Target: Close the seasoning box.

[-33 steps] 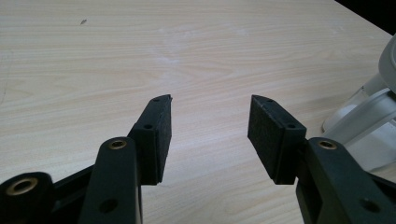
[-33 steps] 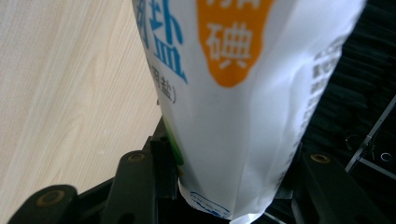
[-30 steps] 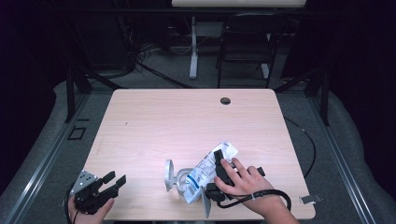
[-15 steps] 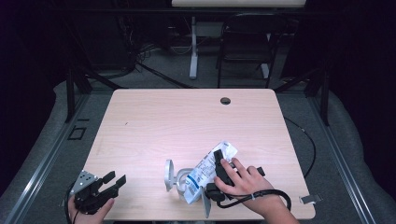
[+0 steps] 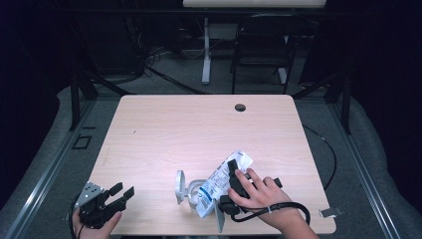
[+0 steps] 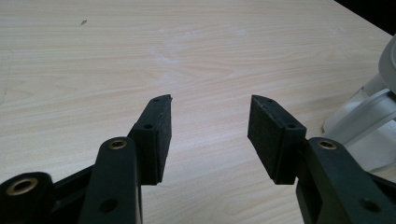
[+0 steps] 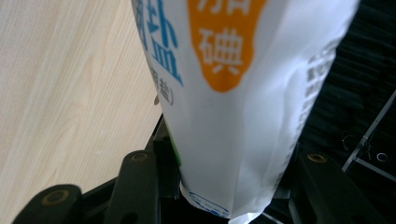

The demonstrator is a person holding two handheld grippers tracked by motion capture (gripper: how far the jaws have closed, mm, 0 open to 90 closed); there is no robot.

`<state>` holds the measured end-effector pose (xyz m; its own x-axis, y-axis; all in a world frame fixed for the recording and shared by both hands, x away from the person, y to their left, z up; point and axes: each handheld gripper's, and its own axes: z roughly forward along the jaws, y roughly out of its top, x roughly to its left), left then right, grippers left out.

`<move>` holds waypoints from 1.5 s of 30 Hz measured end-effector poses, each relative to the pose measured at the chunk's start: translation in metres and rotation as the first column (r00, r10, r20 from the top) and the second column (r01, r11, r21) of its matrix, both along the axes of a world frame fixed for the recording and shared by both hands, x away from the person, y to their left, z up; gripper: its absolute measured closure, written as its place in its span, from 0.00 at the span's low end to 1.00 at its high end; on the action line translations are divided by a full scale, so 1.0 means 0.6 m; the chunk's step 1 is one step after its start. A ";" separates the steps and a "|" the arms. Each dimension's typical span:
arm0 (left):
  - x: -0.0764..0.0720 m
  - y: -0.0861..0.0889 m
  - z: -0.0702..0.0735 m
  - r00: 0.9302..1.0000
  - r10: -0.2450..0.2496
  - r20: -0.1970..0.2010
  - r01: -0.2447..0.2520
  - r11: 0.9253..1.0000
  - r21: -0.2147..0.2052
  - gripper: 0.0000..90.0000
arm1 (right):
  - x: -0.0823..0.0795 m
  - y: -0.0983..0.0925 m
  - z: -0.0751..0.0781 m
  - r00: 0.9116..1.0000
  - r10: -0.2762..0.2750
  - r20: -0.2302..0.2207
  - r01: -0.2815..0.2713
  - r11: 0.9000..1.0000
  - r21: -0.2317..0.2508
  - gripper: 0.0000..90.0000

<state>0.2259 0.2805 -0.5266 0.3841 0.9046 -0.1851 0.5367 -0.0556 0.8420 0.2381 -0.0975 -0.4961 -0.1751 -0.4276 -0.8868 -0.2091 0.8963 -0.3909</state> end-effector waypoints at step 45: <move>0.000 0.000 -0.001 1.000 0.001 -0.002 -0.001 1.000 0.001 0.56 | -0.001 -0.006 -0.007 0.996 -0.033 -0.087 0.042 0.993 0.108 0.75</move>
